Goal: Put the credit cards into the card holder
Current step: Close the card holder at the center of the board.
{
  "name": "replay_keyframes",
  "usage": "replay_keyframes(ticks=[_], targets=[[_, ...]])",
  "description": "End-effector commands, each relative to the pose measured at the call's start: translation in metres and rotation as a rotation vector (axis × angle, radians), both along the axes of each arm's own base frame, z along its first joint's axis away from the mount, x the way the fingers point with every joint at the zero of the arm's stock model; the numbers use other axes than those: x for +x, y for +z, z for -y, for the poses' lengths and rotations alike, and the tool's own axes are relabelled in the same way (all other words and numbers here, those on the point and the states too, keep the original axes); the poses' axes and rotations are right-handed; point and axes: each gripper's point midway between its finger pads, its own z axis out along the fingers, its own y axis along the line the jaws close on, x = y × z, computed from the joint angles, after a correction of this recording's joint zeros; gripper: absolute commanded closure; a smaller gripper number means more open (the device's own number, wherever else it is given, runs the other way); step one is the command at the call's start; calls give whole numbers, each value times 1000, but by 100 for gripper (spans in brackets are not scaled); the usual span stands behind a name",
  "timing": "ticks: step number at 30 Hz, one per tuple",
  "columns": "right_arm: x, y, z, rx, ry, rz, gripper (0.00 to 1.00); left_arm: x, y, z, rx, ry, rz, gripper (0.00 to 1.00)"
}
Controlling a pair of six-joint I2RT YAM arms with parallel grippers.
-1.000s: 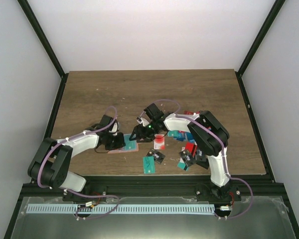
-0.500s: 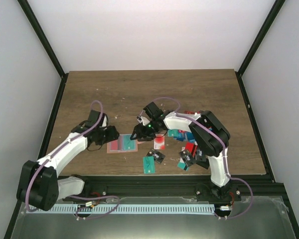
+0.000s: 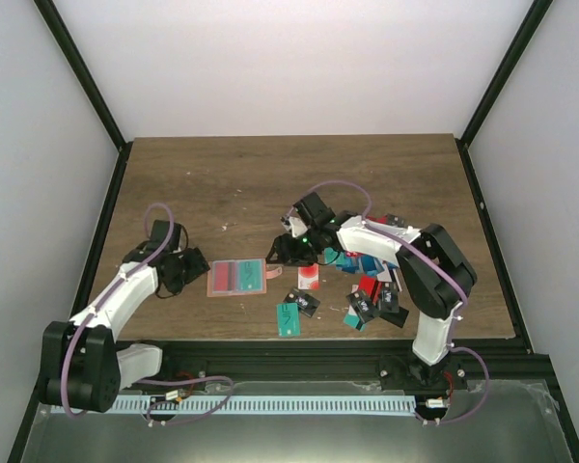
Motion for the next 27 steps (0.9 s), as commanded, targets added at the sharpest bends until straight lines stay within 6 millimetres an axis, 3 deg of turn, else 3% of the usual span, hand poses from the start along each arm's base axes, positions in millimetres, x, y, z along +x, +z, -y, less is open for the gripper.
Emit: replay_keyframes(ticks=[1, 5, 12, 20, 27], targets=[[0, -11, 9, -34, -16, -13, 39, -3, -14, 11, -77, -9, -11, 29], [-3, -16, 6, -28, -5, -43, 40, -10, -30, 25, -142, -65, -33, 32], [-6, -30, 9, -54, 5, -66, 43, -9, -34, 38, -204, -117, -2, 36], [-12, -41, 5, -49, 21, -98, 64, -8, -35, 53, -271, -176, 15, 41], [-11, -51, 5, -67, 21, -108, 86, 5, -4, 65, -340, -209, 131, 44]])
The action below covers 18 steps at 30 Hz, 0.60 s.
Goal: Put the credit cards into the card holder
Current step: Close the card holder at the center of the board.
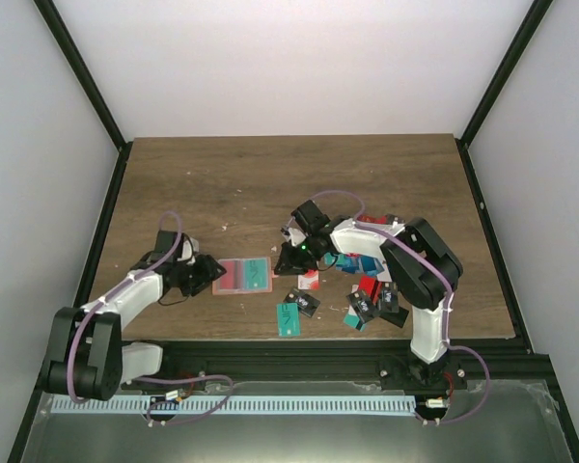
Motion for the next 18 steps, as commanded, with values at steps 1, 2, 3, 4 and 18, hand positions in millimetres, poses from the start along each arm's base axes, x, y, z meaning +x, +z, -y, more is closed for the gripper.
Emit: replay_keyframes(ticks=[1, 2, 3, 4, 18], targets=[[-2, -10, -1, -19, 10, -12, 88, 9, 27, 15, -86, -40, 108, 44], [-2, -12, -1, -26, 7, -14, 89, 11, 32, 17, -99, -44, 125, 45], [-1, -13, 0, -31, 7, -14, 89, 12, 37, 19, -108, -47, 139, 45], [-1, -15, 1, -36, 5, -16, 90, 13, 41, 20, -118, -52, 153, 45], [2, -17, -3, -32, 2, -20, 96, 19, 74, 58, -213, -177, 265, 45]])
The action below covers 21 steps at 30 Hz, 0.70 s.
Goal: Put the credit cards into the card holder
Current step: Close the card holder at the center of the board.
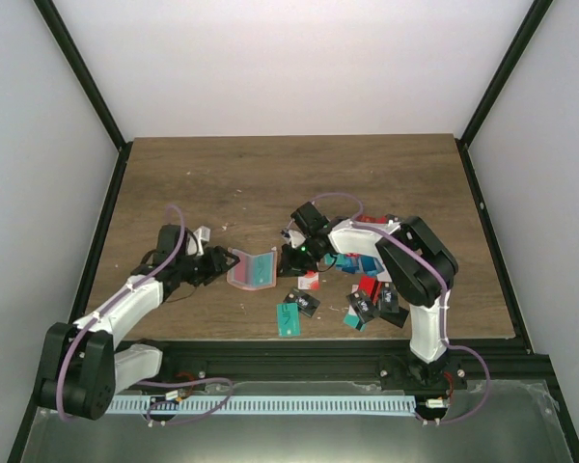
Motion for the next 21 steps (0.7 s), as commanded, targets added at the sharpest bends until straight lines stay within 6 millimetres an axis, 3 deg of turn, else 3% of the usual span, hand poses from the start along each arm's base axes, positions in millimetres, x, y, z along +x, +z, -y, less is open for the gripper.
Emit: replay_keyframes(ticks=[1, 11, 21], targets=[[4, -2, -4, -9, 2, 6, 96, 8, 23, 21, -52, -67, 76, 45], [7, -5, -5, -22, 0, 3, 97, 11, 38, 51, -100, -161, 136, 45], [19, -5, -19, -1, 12, 5, 98, 8, 13, 68, -88, -240, 92, 46]])
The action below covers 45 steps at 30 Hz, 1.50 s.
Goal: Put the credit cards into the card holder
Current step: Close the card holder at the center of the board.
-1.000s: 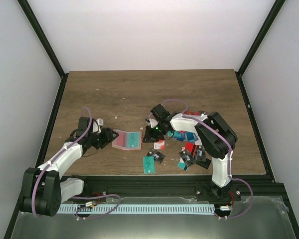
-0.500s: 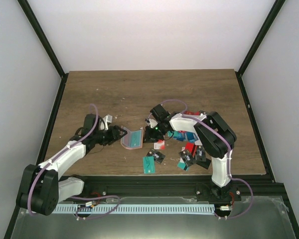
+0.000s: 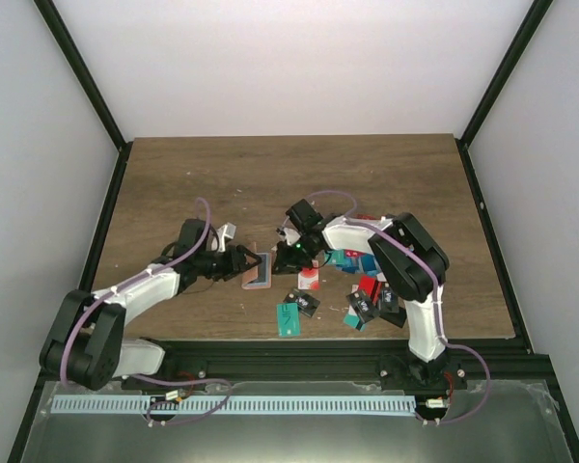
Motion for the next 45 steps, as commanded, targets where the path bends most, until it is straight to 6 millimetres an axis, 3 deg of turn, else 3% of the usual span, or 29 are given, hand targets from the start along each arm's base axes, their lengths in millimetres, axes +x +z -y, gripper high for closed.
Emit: replay_keyframes(ticks=[1, 5, 9, 16, 21, 33, 37, 45], targets=[[12, -1, -11, 3, 9, 13, 98, 8, 3, 10, -15, -42, 44, 47], [19, 3, -15, 10, 14, 26, 98, 9, -5, 13, -8, -61, 33, 51], [24, 6, -11, 11, 5, 33, 98, 10, -17, 14, 16, -67, 1, 63], [28, 12, -6, 21, 3, 42, 97, 12, -44, -12, 211, -4, -65, 79], [30, 19, -6, 24, 10, 54, 90, 7, -58, -22, 289, 1, -88, 88], [37, 34, 5, -30, -6, 113, 76, 2, -69, -25, 358, -12, -116, 91], [37, 36, 7, -42, -8, 124, 66, 2, -69, -22, 362, -21, -117, 91], [38, 39, 5, -28, -4, 125, 71, 3, -69, -18, 374, -34, -113, 91]])
